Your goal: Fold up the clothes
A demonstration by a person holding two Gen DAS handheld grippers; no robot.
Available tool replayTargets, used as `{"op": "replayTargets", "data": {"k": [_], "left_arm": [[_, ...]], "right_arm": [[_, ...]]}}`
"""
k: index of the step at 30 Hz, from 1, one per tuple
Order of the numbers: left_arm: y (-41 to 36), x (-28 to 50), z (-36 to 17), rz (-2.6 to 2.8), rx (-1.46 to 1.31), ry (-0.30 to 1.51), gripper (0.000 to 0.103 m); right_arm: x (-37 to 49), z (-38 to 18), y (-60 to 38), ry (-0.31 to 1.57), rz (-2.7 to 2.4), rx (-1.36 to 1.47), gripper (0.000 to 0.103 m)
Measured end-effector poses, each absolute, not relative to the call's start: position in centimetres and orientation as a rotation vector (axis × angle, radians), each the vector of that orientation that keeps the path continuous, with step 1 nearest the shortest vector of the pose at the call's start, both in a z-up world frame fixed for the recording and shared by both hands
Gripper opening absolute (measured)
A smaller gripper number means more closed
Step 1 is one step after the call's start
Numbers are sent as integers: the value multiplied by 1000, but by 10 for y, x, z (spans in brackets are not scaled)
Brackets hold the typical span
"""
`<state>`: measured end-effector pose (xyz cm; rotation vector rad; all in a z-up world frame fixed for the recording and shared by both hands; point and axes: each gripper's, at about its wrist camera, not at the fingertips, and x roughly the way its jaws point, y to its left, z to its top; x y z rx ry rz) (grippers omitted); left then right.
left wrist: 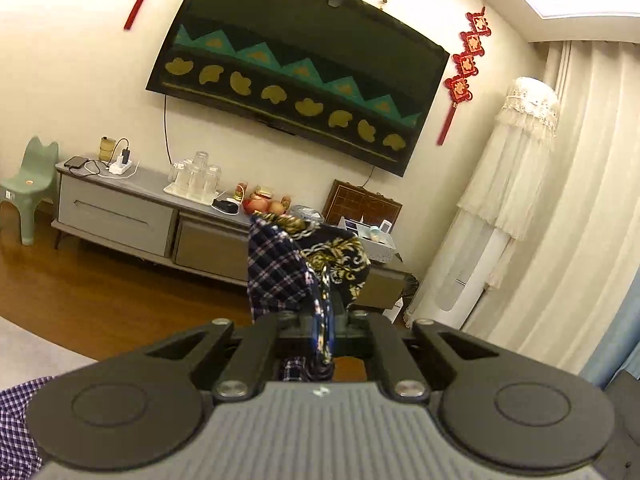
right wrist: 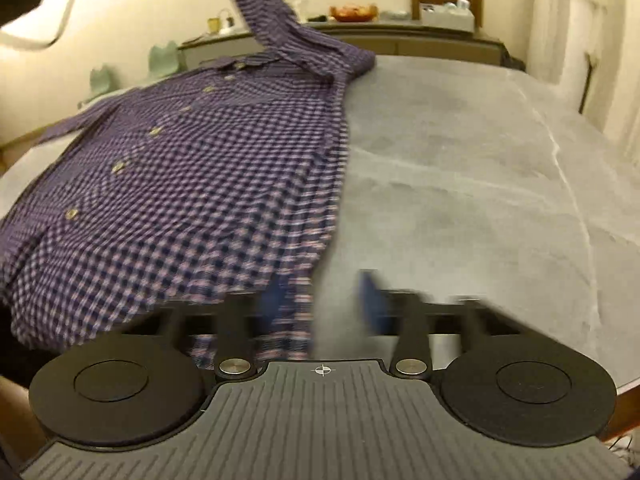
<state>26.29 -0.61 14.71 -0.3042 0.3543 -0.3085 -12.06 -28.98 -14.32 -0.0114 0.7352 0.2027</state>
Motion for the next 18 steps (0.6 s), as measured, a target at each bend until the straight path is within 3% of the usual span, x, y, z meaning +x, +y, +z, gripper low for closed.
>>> {"op": "replayTargets", "data": {"k": [3,10,16,17,18], "left_arm": [[-1,252,156,-334,-318,317,4],[62,211,165,-243,-372,267,5],[108,223,113,-121,-339,387,5],[110,229,104,-107,-333,414,5],[112,234,94,-101,-335,439,5]], "right_arm": [[-126,-141,-277,691,161,-99,0],[-158,-121,-217,525,127,-412,0],[-170,-127,-185,519,197,-414,1],[-167,-126,-190,519,183,-389,9],[-163,-123,-200,526,162,-343,28]]}}
